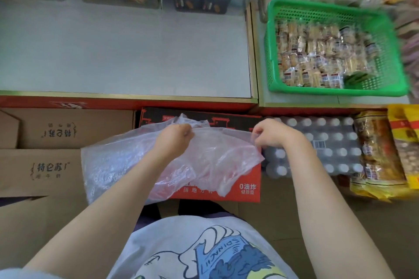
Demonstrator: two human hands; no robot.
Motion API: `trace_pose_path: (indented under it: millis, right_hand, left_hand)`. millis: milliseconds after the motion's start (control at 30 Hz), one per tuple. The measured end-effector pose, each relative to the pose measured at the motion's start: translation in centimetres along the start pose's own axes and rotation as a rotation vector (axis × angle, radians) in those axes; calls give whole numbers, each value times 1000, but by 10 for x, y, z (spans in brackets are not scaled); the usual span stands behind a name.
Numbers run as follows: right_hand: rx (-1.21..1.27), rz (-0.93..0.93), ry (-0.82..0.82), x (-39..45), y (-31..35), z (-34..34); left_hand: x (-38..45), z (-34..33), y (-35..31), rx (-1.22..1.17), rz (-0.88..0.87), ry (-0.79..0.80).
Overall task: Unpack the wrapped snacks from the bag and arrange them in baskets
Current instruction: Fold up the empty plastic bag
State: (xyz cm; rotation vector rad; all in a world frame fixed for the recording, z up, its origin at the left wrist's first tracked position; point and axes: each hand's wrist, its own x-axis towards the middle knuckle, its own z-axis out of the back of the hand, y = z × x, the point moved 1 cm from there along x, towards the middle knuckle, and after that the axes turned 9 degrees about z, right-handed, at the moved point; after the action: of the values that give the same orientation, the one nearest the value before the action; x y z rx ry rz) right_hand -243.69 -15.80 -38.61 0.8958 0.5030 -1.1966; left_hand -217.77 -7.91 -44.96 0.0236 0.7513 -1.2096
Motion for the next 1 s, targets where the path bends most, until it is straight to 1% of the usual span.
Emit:
trace_pose_path:
  millis: [67, 100, 133, 167, 200, 267, 367, 467, 533, 567, 600, 633, 700, 733, 767, 833, 900, 967, 1000]
  right_hand:
    - [169, -32, -243, -4, -17, 1]
    - [332, -27, -388, -4, -20, -3]
    - [528, -19, -495, -5, -17, -7]
    - [703, -12, -537, -4, -12, -14]
    - [823, 5, -508, -4, -5, -21]
    - [943, 61, -338, -5, 8, -42]
    - [979, 156, -198, -5, 16, -69]
    - [969, 292, 3, -7, 18, -80]
    - [854, 333, 80, -12, 23, -82]
    - [755, 327, 73, -13, 26, -83]
    - [667, 308, 16, -12, 29, -84]
    - [658, 288, -87, -8, 31, -85]
    - [787, 234, -324, -4, 33, -85]
    - [838, 185, -401, -2, 31, -85]
    - [863, 134, -443, 0, 27, -85]
    - [842, 71, -440, 1, 21, -84]
    - [804, 25, -422, -3, 16, -84]
    - [761, -30, -394, -6, 10, -85]
    - [730, -57, -384, -6, 5, -88]
  left_hand:
    - [-4, -3, 3, -13, 41, -23]
    - [-6, -5, 5, -38, 61, -31]
    - [-7, -6, 5, -68, 84, -36]
    - [-10, -8, 5, -96, 108, -44]
    - [-12, -8, 5, -117, 134, -58]
    - [-17, -8, 5, -157, 192, -94]
    - [-21, -6, 9, -204, 276, -136]
    - [-22, -3, 18, -246, 359, -164]
    - [-20, -1, 25, -314, 408, -170]
    - [-19, -1, 28, -346, 427, -168]
    - [-17, 0, 29, -371, 436, -164]
    - [-16, -1, 29, -393, 433, -158]
    - [-17, -3, 27, -438, 394, -139]
    - [-18, -4, 25, -452, 362, -137]
    - [-20, -4, 23, -457, 324, -137]
    - [-23, -4, 22, -420, 239, -152]
    - [-23, -4, 24, -317, 175, -218]
    - [-21, -4, 28, -203, 168, -297]
    - [-20, -3, 30, -166, 192, -296]
